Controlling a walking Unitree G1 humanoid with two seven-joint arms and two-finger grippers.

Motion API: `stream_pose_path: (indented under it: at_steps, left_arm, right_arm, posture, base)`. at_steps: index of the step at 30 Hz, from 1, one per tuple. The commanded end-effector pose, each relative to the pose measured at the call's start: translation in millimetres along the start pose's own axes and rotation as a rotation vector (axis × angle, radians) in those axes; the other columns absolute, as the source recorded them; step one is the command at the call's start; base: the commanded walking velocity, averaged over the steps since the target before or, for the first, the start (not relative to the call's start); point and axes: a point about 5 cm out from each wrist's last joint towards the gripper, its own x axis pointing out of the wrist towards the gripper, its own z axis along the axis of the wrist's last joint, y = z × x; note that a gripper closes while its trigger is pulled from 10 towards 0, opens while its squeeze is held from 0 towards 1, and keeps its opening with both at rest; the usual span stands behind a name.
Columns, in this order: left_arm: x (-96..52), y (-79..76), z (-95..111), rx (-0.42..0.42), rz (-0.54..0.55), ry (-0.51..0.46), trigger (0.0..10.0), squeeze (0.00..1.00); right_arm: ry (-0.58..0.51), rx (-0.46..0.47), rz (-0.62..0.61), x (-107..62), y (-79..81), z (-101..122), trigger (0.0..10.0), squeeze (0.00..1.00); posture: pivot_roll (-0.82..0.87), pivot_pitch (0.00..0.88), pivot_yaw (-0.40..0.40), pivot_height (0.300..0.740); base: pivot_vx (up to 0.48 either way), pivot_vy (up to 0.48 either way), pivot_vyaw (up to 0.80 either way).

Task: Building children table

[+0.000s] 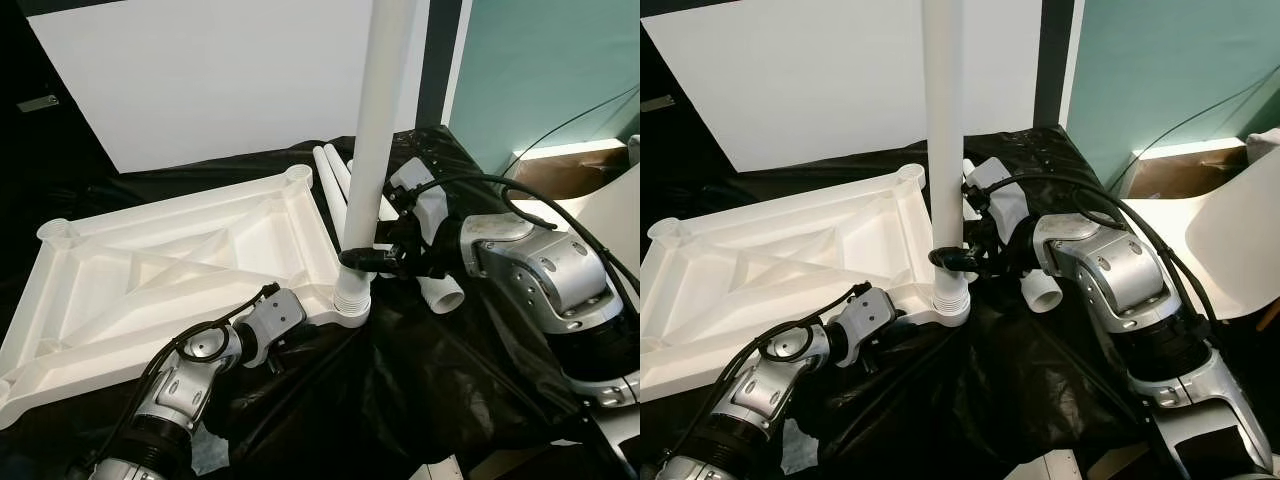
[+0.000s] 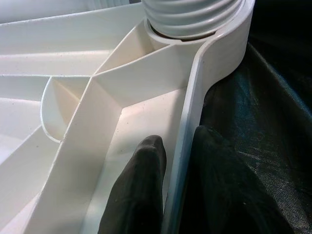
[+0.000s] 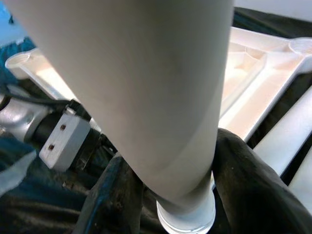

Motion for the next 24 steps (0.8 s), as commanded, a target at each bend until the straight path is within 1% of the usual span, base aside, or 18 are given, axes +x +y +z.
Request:
stream_pose_path:
  at_steps: [1,8,10,12,13,15,17,18,21,24]
  left_arm:
    - [-0.3,-2.8,-15.1,-0.053,0.046,0.045,10.0,0.00]
    - [-1.3,-4.3,-16.6,-0.055,0.044,0.047,10.0,0.00]
    - [-2.0,-4.7,-17.0,-0.056,0.044,0.048,10.0,0.00]
    - [-2.5,-5.0,-17.2,-0.055,0.044,0.049,10.0,0.00]
    - [-2.5,-5.0,-17.2,-0.055,0.044,0.049,10.0,0.00]
    - [-2.7,-5.5,-17.1,-0.055,0.042,0.048,10.0,0.00]
    - [-2.8,-5.9,-17.1,-0.056,0.041,0.048,10.0,0.00]
    - [-2.8,-6.0,-17.2,-0.056,0.041,0.048,10.0,0.00]
    - [-2.7,-6.0,-17.4,-0.056,0.038,0.049,10.0,0.00]
    - [-2.5,-5.8,-17.4,-0.056,0.038,0.049,10.0,0.00]
  right_arm:
    - [0.149,0.069,0.041,4.3,3.2,-30.1,10.0,0.00]
    - [0.167,0.033,0.060,4.4,5.2,-36.1,10.0,0.00]
    - [0.167,0.066,0.063,5.9,6.8,-38.1,10.0,0.00]
    - [0.155,0.139,0.047,9.0,7.0,-38.5,10.0,0.00]
    - [0.155,0.139,0.047,9.0,7.0,-38.5,10.0,0.00]
    - [0.132,0.265,-0.002,14.4,2.5,-37.5,10.0,0.00]
    - [0.121,0.358,-0.031,17.9,-0.3,-37.4,10.0,0.00]
    - [0.117,0.387,-0.037,18.7,-0.8,-37.1,10.0,0.00]
    - [0.115,0.409,-0.041,19.5,-0.6,-35.7,10.0,0.00]
    - [0.113,0.409,-0.040,19.5,-0.4,-34.8,10.0,0.00]
  posture:
    - [-0.05,0.000,0.025,0.740]
    - [-0.05,0.000,0.025,0.740]
    - [-0.05,0.000,0.025,0.740]
    - [-0.05,0.000,0.025,0.740]
    - [-0.05,0.000,0.025,0.740]
    - [-0.05,0.000,0.026,0.740]
    - [-0.05,0.000,0.027,0.740]
    - [-0.05,0.000,0.029,0.740]
    - [-0.05,0.000,0.028,0.740]
    - [-0.05,0.000,0.029,0.740]
  base:
    - [0.000,0.000,0.00]
    - [0.000,0.000,0.00]
    - [0.000,0.000,0.00]
    - [0.000,0.000,0.00]
    - [0.000,0.000,0.00]
    - [0.000,0.000,0.00]
    - [0.000,0.000,0.00]
    - [0.000,0.000,0.00]
    - [0.000,0.000,0.00]
    - [0.000,0.000,0.00]
